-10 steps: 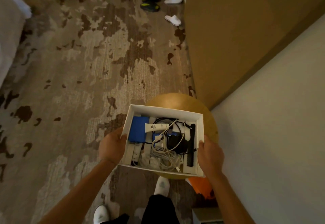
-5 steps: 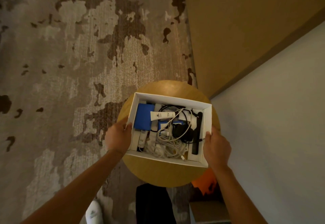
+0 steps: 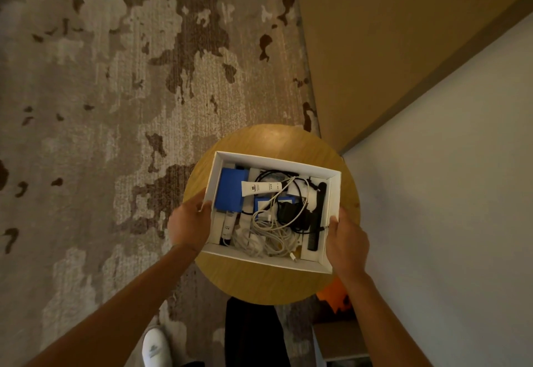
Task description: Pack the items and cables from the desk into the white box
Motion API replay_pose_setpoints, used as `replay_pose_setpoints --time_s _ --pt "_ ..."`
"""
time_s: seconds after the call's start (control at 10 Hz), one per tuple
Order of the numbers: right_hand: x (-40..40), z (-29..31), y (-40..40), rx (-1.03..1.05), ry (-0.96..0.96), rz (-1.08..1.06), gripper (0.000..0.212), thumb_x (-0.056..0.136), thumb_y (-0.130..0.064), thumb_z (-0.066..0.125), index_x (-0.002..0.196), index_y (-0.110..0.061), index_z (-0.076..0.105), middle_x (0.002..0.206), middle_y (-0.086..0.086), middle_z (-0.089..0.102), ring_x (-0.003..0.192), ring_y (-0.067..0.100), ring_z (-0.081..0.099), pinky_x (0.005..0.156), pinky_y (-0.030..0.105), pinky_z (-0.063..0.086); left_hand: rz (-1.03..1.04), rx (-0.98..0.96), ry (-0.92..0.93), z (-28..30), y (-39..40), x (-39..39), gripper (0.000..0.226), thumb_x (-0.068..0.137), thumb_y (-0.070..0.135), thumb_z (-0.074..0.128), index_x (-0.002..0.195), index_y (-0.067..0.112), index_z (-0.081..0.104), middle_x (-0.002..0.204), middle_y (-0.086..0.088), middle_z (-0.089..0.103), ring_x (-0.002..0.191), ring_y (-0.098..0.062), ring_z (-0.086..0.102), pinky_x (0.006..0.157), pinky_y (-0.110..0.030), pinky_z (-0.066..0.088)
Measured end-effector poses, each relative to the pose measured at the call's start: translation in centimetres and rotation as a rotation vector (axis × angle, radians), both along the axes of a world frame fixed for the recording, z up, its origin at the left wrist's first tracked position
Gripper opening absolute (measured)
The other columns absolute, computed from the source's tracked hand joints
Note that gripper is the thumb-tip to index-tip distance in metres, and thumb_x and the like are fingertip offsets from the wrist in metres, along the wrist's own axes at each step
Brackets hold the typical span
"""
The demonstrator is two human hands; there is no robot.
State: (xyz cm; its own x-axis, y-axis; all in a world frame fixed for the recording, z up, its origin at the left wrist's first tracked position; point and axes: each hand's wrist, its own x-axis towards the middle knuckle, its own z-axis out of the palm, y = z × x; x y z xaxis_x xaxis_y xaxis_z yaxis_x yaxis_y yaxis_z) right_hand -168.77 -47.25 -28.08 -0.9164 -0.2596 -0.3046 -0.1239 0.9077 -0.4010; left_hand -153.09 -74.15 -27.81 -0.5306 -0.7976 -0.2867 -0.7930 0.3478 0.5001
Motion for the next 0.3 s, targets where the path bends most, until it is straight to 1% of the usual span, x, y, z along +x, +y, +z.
replay_pose_setpoints --time_s 0.1,0.2,0.3 --pt "0.0 0.6 -0.2 -0.002 -0.025 0.005 0.024 0.105 -0.024 0.050 0.120 -0.011 0.063 0.094 0.004 0.070 0.080 0.019 0.069 0.059 0.021 0.044 -0.055 0.079 -0.022 0.3 -0.5 0.1 0.040 0.099 0.024 0.056 0.139 0.030 0.057 0.082 -0.002 0.071 0.066 -0.017 0.063 0.053 -0.024 0.044" --pt "-1.0 2.2 -0.2 0.074 -0.109 0.087 0.023 0.104 -0.027 0.049 0.121 -0.015 0.060 0.083 -0.006 0.058 0.068 0.010 0.054 0.052 0.020 0.030 -0.080 0.156 -0.018 2.6 -0.6 0.5 0.046 0.100 0.027 0.057 0.145 0.024 0.051 0.117 -0.009 0.072 0.098 -0.026 0.069 0.074 -0.035 0.055" --pt "-1.6 5.8 0.2 0.058 -0.177 0.066 0.034 0.104 -0.026 0.050 0.137 -0.020 0.057 0.097 0.002 0.069 0.075 0.012 0.055 0.063 0.028 0.040 -0.007 0.194 0.133 7.0 -0.4 0.9 0.045 0.099 0.019 0.057 0.144 0.021 0.052 0.128 -0.006 0.067 0.110 -0.022 0.065 0.089 -0.044 0.055"
